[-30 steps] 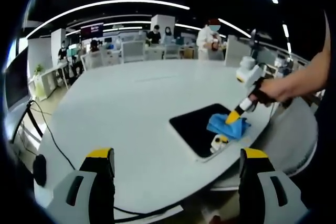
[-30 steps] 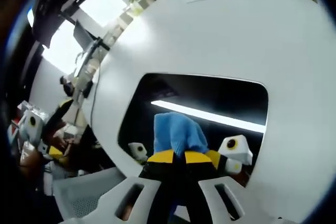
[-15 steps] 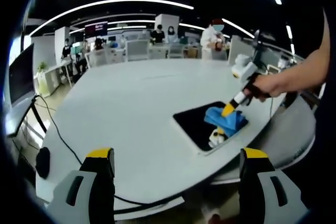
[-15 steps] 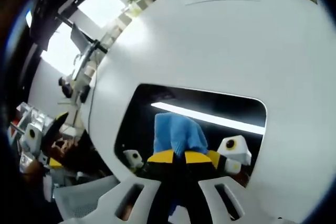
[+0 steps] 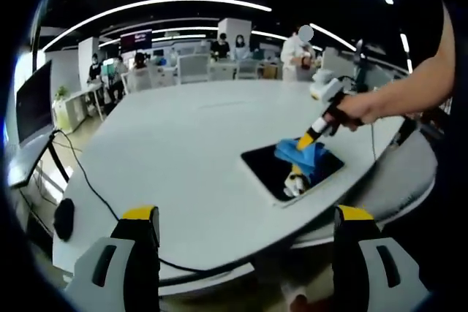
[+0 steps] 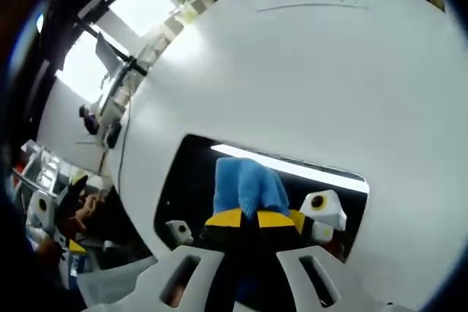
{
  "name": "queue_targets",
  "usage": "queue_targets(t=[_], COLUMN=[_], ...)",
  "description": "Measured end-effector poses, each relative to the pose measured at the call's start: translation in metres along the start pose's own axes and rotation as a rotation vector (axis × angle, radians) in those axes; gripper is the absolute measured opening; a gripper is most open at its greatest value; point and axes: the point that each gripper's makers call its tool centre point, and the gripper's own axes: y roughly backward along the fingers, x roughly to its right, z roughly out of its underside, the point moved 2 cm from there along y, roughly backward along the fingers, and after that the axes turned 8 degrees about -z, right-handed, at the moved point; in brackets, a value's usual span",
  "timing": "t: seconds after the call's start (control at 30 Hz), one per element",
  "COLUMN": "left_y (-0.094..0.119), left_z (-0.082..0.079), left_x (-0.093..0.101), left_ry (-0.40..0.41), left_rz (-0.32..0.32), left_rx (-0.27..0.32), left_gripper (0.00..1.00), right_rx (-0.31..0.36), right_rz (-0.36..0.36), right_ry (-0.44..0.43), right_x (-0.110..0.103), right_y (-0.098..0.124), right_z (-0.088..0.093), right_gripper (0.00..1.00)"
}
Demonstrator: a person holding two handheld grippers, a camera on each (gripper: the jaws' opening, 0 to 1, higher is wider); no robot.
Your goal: Wipe the mirror surface with the cleaning cloth until all visible marks leave the cleaned area.
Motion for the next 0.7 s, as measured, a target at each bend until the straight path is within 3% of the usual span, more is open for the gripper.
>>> queue_targets(t=[0.3,0.7], left_y=[-0.009,-0.018], left_z=[-0.013,-0.028], left_x=[0.004,0.008], left_ry=[-0.023,-0.062], left_rz=[0.02,0.043], left_rx=[0.013,0.033], left_gripper=[1.0,1.0], right_rx=[0.023,0.019], right_rz=[0.008,-0.007], right_ry=[-0.031,0.005], right_x=[0.006,0.006], right_y=[-0.007,-0.006], right_z=[-0.021,-0.019], right_gripper=[0.0,0.0])
